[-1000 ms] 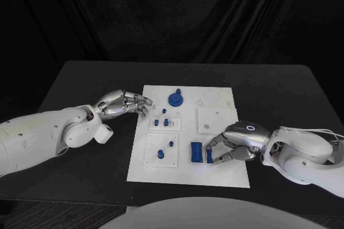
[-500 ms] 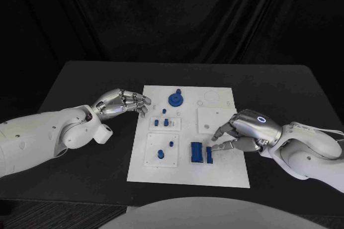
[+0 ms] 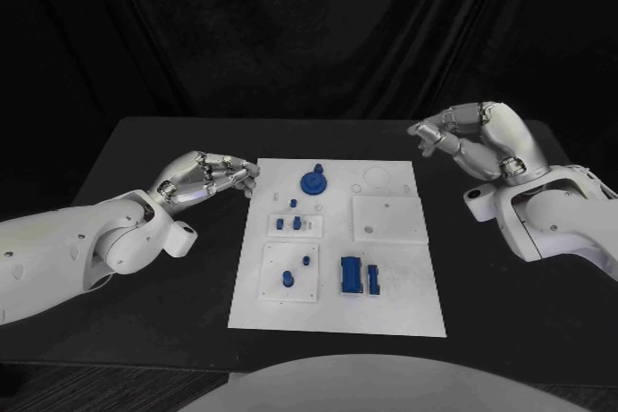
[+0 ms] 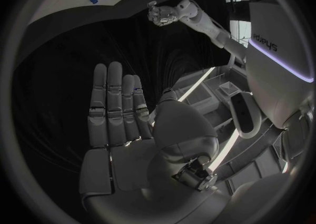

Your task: Assemble the parts on the task board

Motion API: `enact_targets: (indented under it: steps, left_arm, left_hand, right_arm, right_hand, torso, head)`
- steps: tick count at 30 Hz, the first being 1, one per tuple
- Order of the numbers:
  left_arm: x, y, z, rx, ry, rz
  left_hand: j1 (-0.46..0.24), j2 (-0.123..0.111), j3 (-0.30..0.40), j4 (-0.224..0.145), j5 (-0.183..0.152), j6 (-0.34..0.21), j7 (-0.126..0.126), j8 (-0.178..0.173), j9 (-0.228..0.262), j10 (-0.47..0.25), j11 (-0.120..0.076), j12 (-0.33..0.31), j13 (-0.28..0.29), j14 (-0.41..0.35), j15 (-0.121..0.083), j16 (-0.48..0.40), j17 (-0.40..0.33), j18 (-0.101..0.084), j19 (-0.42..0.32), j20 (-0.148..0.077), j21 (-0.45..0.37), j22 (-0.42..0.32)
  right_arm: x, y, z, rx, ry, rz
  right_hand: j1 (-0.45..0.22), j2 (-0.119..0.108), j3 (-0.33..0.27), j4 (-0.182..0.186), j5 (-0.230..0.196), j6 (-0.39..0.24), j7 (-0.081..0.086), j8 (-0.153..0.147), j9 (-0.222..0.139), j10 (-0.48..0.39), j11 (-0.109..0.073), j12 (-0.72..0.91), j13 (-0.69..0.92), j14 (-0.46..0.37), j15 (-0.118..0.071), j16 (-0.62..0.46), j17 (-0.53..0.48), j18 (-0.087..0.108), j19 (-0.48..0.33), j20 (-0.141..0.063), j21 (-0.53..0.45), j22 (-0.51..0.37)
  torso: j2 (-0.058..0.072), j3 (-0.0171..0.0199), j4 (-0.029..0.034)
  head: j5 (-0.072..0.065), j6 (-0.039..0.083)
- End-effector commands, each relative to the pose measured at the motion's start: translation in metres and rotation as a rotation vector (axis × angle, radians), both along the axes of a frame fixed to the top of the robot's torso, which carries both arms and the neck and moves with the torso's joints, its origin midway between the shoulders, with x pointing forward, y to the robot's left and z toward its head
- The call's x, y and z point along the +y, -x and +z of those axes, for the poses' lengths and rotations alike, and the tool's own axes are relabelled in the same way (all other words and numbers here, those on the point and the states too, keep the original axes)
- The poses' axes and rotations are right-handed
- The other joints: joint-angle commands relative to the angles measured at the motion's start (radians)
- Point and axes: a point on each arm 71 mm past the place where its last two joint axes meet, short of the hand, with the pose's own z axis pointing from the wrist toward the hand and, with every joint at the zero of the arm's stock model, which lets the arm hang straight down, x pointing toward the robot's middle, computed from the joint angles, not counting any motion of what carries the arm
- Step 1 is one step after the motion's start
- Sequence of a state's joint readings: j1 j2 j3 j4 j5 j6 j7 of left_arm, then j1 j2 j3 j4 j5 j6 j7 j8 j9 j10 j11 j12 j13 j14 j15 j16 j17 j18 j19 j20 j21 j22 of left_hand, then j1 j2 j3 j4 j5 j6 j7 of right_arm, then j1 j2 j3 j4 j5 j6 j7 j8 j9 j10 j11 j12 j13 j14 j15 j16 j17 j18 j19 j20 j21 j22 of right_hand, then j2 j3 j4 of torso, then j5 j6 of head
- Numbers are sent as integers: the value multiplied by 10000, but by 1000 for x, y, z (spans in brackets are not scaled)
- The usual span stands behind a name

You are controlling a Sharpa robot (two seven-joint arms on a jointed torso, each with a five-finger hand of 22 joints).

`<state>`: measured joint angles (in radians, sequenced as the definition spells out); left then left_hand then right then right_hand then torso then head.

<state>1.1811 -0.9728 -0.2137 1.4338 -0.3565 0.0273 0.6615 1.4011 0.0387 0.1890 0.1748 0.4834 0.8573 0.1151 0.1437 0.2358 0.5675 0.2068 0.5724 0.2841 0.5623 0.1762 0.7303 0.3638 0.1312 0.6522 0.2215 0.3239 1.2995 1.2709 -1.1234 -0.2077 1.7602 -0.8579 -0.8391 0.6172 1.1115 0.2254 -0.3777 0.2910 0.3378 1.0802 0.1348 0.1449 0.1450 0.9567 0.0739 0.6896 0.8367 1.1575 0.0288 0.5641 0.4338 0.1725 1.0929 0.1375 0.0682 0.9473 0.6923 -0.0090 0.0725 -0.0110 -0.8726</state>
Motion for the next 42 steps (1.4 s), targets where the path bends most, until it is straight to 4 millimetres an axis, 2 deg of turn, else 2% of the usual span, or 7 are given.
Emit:
enact_targets:
  steps: [1, 7, 21, 26, 31, 32, 42]
  left_arm:
    - [2, 3, 19, -2073, 1091, 303]
    - [1, 4, 22, -2578, 1312, 344]
    - [-1, 2, 23, -2493, 1833, 580]
    - [-2, 0, 22, -2396, 1861, 575]
    - [-3, -1, 21, -2331, 1858, 556]
    - [-3, -5, 2, -272, 186, 833]
    - [-19, -9, 4, -263, 394, 1782]
  left_hand:
    - [170, -12, -83, 141, -26, 93, -14, 50, 1, 36, 65, 62, -21, -269, 61, -168, -126, -198, -334, -5, -309, -116]
    - [512, -45, -448, 544, 17, 111, -131, 67, -10, -105, -44, 116, -102, -1189, -49, -721, -569, -347, -1918, -255, -1583, -665]
    - [4, 441, -3412, 1184, -1104, -4183, -1013, -1016, -1676, -5113, -2145, -4022, -2552, -5582, -860, -7200, -3607, 490, -5798, -34, -2739, -6187]
    - [83, 682, -3925, 1181, -1291, -6071, -1912, -1156, -2065, -5376, -2050, -4405, -2613, -5623, -1016, -7303, -3638, 359, -6527, 119, -3151, -11933]
    - [104, 731, -4046, 1181, -1325, -6173, -1958, -1161, -2071, -5454, -2157, -4530, -2634, -5623, -1154, -7303, -3638, 426, -6526, 214, -3150, -11997]
    - [-4134, 340, -3350, 299, -2344, -6849, -1151, -1437, -2358, -5675, -2068, -4851, -2841, -5623, -1762, -7303, -3638, -173, -6522, -550, -3239, -12284]
    - [-7263, -387, -2910, -330, -3158, -7404, -1151, -1437, -2358, -5675, -2068, -5724, -2841, -5623, -1762, -7303, -3638, -346, -6522, -1041, -3239, -12995]
  right_arm:
    - [-14, -14, -4, 1565, -2411, -608]
    - [-15, -21, -17, 2605, -3030, -53]
    - [-10, -22, -37, 3497, -3338, 771]
    - [-9, -21, -38, 3451, -3299, 880]
    - [-9, -21, -40, 3462, -3191, 985]
    - [-11, -24, -43, 3984, -3117, 279]
    - [13, -36, -52, 4725, -4331, -449]
  right_hand:
    - [82, 47, -100, -5, -94, -323, 172, -103, -13, -736, 293, -866, -831, -611, 356, -1146, -490, 0, -824, 332, -96, -766]
    - [517, 56, -407, -15, -317, -2981, -297, -647, -502, -4932, 1471, -2538, -3240, -4466, 1832, -3621, -2177, -304, -5021, 1454, 61, -3745]
    - [591, 150, -627, -26, -697, -4398, -818, 112, -752, -7424, 1177, -1837, -5335, -8407, 1603, -4104, -3641, -309, -9778, 1520, -441, -8195]
    - [696, 118, -593, -20, -674, -4686, -909, 183, -785, -7566, 1143, -1652, -5617, -8829, 1524, -4107, -3766, -284, -10053, 1520, -481, -8479]
    - [732, 112, -576, -22, -680, -4736, -900, 228, -789, -7624, 1132, -1597, -5741, -8928, 1559, -4075, -3797, -263, -10150, 1517, -496, -8574]
    - [-2896, -598, 754, -873, -1467, -6503, -1348, -296, -1450, -8177, 573, -3209, -6524, -9661, 1015, -4581, -4338, -689, -10929, 651, -682, -9473]
    - [-5375, -1101, 1662, -1523, -2066, -7861, -1348, -635, -1450, -8605, 149, -4329, -7094, -10266, 586, -4886, -4338, -913, -10929, 33, -682, -9473]
  torso:
    - [-223, 55, 12]
    - [-630, 118, -37]
    - [-1234, 192, -214]
    - [-1286, 209, -201]
    - [-1265, 206, -191]
    - [-1250, 204, -199]
    - [-1301, 179, -315]
  head:
    - [-84, 0]
    - [-76, 0]
    - [147, 0]
    - [88, 0]
    - [59, 0]
    - [76, 1]
    - [83, 603]
